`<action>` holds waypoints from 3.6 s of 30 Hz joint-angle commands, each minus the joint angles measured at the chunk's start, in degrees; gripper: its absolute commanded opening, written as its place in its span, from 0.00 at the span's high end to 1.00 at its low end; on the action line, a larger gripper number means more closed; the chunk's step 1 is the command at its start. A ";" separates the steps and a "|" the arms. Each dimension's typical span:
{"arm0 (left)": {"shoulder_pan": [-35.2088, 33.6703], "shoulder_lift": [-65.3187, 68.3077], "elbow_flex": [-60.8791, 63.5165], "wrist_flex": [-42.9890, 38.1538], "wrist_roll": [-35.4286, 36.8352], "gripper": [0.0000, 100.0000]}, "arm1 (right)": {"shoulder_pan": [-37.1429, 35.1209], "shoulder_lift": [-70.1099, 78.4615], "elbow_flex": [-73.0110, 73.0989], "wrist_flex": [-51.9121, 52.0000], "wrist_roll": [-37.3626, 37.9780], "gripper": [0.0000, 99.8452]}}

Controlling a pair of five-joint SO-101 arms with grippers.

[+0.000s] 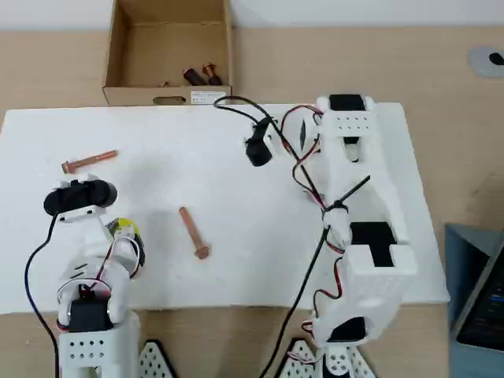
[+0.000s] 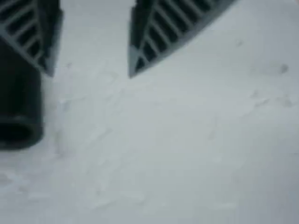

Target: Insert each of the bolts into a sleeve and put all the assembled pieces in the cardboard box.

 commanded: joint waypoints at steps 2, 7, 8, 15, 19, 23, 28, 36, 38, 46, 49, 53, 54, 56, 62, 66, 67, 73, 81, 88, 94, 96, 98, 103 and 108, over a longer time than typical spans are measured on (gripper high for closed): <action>-0.70 -0.48 0.18 -1.23 0.00 1.00 | 0.66 -3.82 -0.04 -2.64 0.79 0.87; -0.70 -0.48 0.18 -1.23 -0.09 1.00 | 0.57 -3.91 -0.22 -2.64 1.49 0.87; -0.70 -0.48 0.18 -1.23 -0.09 1.00 | 0.57 -3.82 -0.22 -2.64 1.58 0.87; -0.70 -0.48 0.18 -1.23 -0.09 1.00 | 0.66 -3.82 0.04 -5.45 2.20 0.87; -0.70 -0.48 0.18 -1.23 -0.09 1.00 | 0.66 -3.47 0.13 -5.45 2.20 0.87; -0.70 -0.48 0.18 -1.23 -0.09 1.00 | 1.36 0.22 -0.13 -5.19 2.20 0.83; -0.70 -0.48 0.18 -1.23 0.00 1.00 | 1.71 3.30 -0.22 -6.07 2.20 0.83; -0.70 -0.48 0.18 -1.23 0.00 1.00 | 1.80 6.73 -0.22 -6.68 2.20 0.85; -0.70 -0.48 0.18 -1.23 0.00 1.00 | 1.80 8.31 -0.22 -7.47 2.20 0.89; -0.70 -0.48 0.18 -1.23 0.00 1.00 | 1.45 12.09 -0.31 -8.70 2.20 0.99; -0.70 -0.48 0.18 -1.23 0.00 1.00 | 1.45 10.51 -2.33 -7.03 1.58 0.99; -0.70 -0.48 0.18 -1.23 0.00 1.00 | 1.36 7.60 -5.93 -3.78 -0.97 0.99; -0.70 -0.48 0.18 -1.23 0.00 1.00 | 1.36 6.81 -6.64 -3.16 -1.41 0.99; -0.70 -0.48 0.18 -1.23 -0.09 1.00 | 0.75 5.14 -7.60 -2.11 -2.55 0.99; -0.70 -0.48 0.18 -1.23 -0.18 1.00 | -0.48 -2.59 -7.34 1.32 -5.71 0.99; -0.70 -0.48 0.18 -1.23 -0.26 1.00 | -1.10 -9.10 -7.34 3.60 -8.00 0.99; -0.70 -0.48 0.18 -1.23 -0.26 1.00 | -1.19 -10.68 -7.25 4.31 -8.79 0.99; -0.62 -0.48 0.18 -1.23 -0.26 1.00 | -2.33 -21.14 -7.25 8.09 -15.21 0.99; -0.35 -0.48 0.18 -1.32 -0.26 1.00 | -1.89 -36.26 -2.68 12.75 -27.16 0.99; -0.62 -0.31 -0.70 -0.88 -0.26 0.99 | -1.89 -53.32 7.87 12.48 -42.90 0.99; -0.18 -0.04 -7.03 4.31 -0.44 0.99 | -0.40 -64.57 13.58 12.13 -51.43 0.99; -0.35 0.22 -9.05 4.84 -2.73 0.99 | 2.24 -67.03 15.60 11.52 -53.45 0.99; -0.18 1.89 -12.31 6.51 -4.22 0.99 | 5.58 -68.70 17.71 11.34 -54.86 0.99; -0.44 14.29 -22.86 8.44 -4.40 0.99 | 11.74 -71.69 22.90 11.25 -55.47 0.99; -0.53 31.43 -34.99 8.44 -0.97 1.00 | 16.75 -75.12 24.66 11.25 -55.38 0.99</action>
